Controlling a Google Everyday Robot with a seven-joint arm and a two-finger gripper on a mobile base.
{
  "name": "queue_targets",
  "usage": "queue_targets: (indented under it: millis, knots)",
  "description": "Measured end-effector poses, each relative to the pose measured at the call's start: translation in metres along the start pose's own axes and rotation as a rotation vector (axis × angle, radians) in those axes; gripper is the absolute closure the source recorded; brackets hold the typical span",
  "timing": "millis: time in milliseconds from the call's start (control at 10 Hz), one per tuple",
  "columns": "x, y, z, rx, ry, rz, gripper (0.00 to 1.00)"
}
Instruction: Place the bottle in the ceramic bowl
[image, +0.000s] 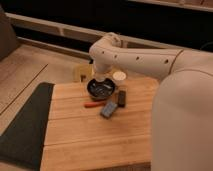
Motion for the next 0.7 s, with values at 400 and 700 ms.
queue_targets:
  millis: [400, 700]
  knots:
    - [0.003, -0.006, 0.041, 0.013, 0.056, -0.003, 1.0]
    - [0.005, -0.019, 0.06, 0.043, 0.089, -0.009, 1.0]
